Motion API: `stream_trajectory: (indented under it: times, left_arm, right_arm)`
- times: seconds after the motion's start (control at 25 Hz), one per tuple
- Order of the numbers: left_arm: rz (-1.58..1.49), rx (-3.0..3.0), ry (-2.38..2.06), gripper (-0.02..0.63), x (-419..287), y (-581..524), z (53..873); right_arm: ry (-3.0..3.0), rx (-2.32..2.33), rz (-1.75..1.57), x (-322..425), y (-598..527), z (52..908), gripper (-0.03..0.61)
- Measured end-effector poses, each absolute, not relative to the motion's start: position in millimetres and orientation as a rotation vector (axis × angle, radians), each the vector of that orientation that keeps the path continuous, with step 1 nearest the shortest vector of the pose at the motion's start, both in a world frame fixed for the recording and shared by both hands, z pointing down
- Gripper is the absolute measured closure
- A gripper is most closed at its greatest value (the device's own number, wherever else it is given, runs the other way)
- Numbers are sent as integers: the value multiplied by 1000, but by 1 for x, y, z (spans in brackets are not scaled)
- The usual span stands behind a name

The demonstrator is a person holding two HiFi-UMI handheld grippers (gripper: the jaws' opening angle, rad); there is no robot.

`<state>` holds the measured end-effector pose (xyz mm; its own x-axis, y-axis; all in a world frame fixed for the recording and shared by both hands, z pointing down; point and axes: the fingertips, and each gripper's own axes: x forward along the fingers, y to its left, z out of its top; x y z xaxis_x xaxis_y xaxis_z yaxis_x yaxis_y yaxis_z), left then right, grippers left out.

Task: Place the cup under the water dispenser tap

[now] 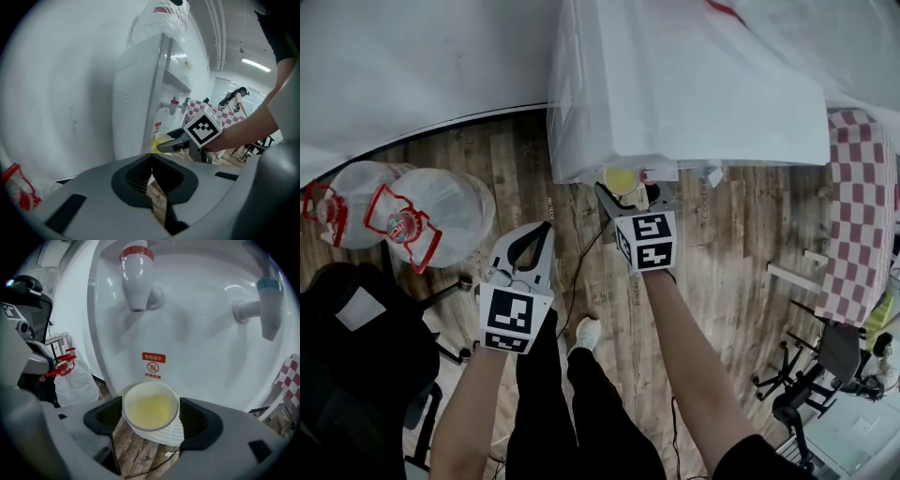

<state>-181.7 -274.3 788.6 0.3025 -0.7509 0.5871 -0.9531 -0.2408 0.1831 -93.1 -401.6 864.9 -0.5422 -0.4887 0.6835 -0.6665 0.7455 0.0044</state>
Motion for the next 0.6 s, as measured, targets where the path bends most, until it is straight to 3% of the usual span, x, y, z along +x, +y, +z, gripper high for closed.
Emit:
stream_trajectory:
  times: [0.6]
  left_arm:
    - [546,2095,-1533,598,-172,-261,750]
  right_arm:
    - [-2278,878,365,-73,-376,824,210]
